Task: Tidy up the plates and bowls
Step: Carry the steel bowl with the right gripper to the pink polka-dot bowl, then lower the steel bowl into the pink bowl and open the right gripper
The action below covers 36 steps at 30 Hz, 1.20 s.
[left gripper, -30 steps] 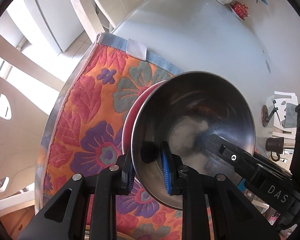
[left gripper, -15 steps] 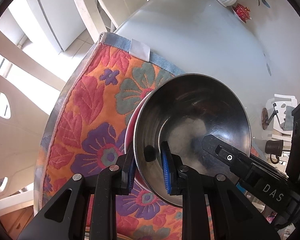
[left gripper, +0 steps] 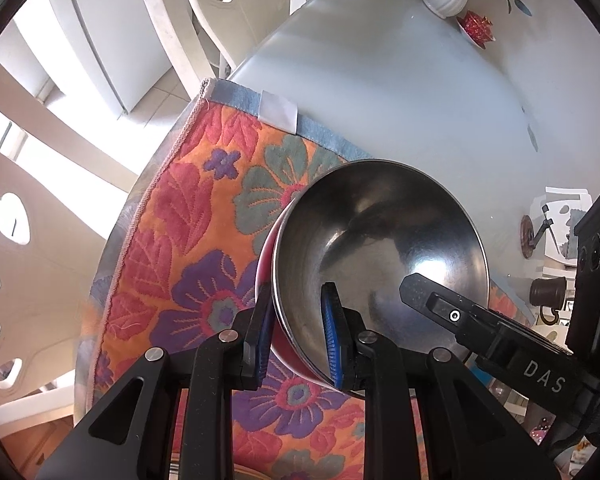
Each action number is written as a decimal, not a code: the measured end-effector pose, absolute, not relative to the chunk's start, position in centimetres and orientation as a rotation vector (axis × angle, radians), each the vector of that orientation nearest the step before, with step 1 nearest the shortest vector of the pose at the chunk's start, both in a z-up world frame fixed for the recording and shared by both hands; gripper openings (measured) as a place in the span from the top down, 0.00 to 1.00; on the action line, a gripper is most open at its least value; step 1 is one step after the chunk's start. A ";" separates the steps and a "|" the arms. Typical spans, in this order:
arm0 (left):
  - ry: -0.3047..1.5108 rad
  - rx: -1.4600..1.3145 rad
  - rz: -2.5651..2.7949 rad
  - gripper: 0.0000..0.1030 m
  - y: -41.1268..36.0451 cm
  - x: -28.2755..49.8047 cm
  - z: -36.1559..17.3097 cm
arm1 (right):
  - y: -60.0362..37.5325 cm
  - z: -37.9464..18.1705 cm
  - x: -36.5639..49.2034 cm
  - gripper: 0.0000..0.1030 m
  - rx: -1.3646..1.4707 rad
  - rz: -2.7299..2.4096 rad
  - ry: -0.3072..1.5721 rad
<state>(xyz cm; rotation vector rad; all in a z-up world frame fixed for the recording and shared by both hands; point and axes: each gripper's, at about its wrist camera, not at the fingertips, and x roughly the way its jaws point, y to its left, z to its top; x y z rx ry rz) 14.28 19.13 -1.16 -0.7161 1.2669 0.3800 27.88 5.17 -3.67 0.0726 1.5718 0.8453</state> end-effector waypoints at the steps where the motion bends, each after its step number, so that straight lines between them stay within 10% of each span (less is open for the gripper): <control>1: 1.268 -0.712 0.378 0.81 19.1 14.3 -1.1 | 5.1 -3.7 27.8 0.68 0.077 0.844 1.572; 36: 1.298 -0.562 0.407 0.80 11.9 13.2 3.0 | -3.0 -1.1 25.9 0.58 0.249 0.837 1.534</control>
